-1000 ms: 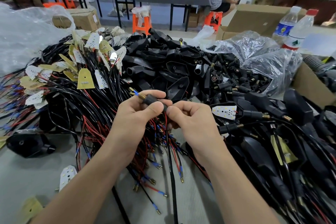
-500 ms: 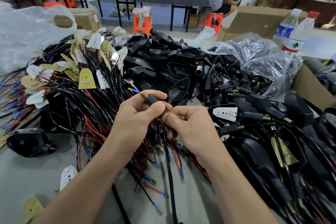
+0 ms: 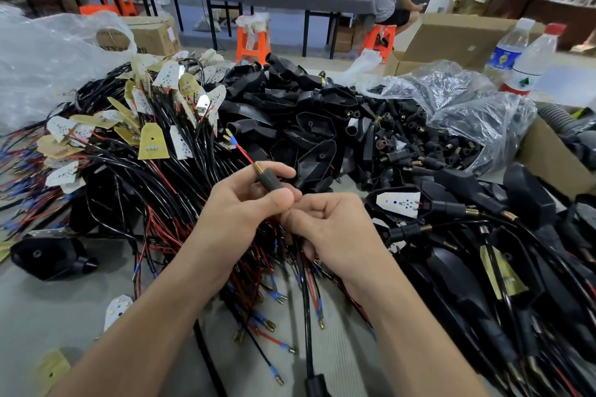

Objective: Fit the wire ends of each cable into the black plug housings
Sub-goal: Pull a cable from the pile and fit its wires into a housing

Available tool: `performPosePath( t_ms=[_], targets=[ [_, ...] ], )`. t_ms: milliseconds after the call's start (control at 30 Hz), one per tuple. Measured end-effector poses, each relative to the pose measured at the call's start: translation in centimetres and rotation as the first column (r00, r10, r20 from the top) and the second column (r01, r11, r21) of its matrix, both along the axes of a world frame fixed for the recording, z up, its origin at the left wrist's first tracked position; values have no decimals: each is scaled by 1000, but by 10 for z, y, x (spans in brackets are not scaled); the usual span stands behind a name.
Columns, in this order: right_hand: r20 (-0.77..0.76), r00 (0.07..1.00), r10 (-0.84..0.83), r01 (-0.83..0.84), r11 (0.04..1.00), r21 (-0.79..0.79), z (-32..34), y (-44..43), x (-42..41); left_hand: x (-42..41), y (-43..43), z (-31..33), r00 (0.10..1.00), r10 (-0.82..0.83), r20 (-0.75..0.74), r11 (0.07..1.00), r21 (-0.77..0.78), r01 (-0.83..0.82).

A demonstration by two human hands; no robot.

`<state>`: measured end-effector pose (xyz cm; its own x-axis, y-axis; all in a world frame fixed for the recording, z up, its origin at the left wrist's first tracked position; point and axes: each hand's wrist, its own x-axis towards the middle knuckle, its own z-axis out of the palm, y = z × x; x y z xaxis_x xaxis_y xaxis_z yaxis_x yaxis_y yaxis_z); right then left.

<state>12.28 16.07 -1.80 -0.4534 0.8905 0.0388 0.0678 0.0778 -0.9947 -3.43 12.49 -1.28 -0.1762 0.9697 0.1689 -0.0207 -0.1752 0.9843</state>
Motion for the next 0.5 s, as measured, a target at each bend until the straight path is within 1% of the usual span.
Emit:
performPosePath(
  t_ms=[67, 167, 300, 367, 433, 500],
  targets=[
    [-36, 999, -6, 6, 1000, -20, 0, 1, 2, -1, 0, 0, 999, -36, -11, 999, 15, 36],
    [-49, 999, 23, -27, 997, -76, -1, 4, 5, -1, -2, -2, 998, -66, 12, 998, -21, 66],
    [-73, 989, 126, -133, 986, -97, 0, 2, 4, 0, -1, -4, 996, -92, -17, 993, -70, 91],
    [-84, 985, 152, -160, 982, -102, 1, 1, 4, -1, -1, -4, 992, -124, -14, 989, -86, 122],
    [-62, 991, 121, -126, 988, -92, 1, 1, 4, -1, 0, -6, 992, -130, 9, 987, -90, 130],
    [-61, 997, 36, -42, 994, -104, 2, 2, 4, -1, 0, -6, 988, -126, 90, 988, -81, 133]
  ],
)
